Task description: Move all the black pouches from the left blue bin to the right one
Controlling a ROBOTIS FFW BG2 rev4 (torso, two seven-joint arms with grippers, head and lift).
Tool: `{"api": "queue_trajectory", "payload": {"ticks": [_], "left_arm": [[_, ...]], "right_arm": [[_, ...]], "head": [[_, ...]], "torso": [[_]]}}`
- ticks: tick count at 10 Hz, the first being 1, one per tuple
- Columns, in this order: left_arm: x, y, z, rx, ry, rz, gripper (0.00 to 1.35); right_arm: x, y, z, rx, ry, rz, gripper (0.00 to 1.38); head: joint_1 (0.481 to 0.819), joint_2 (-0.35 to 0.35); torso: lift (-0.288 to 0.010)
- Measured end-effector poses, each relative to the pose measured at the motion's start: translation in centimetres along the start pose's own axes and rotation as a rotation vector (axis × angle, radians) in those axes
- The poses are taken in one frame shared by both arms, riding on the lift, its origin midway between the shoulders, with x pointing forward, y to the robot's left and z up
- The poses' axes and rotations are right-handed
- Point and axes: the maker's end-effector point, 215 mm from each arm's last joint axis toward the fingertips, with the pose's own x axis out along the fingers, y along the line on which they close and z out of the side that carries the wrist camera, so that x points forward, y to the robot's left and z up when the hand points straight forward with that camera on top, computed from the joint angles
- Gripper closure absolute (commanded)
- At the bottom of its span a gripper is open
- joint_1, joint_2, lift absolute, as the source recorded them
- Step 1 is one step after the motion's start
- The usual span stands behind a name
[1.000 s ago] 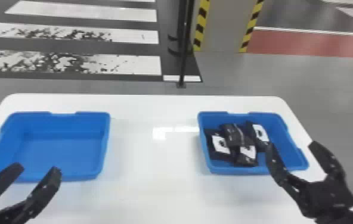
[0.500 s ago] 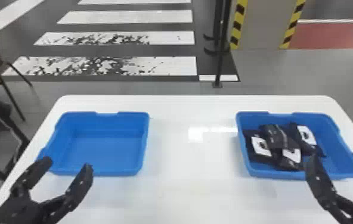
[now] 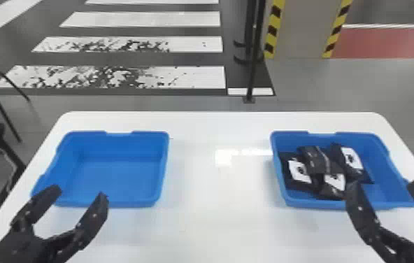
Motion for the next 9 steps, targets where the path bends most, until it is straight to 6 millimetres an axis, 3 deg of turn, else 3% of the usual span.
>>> {"api": "queue_trajectory", "payload": {"ticks": [9], "left_arm": [[-0.33, 0.35, -0.57, -0.008, 0.017, 0.009, 0.14]], "right_arm": [[0.06, 0.67, -0.55, 0.055, 0.001, 0.004, 0.13]], "head": [[0.695, 0.046]], "torso": [[-0.140]]}}
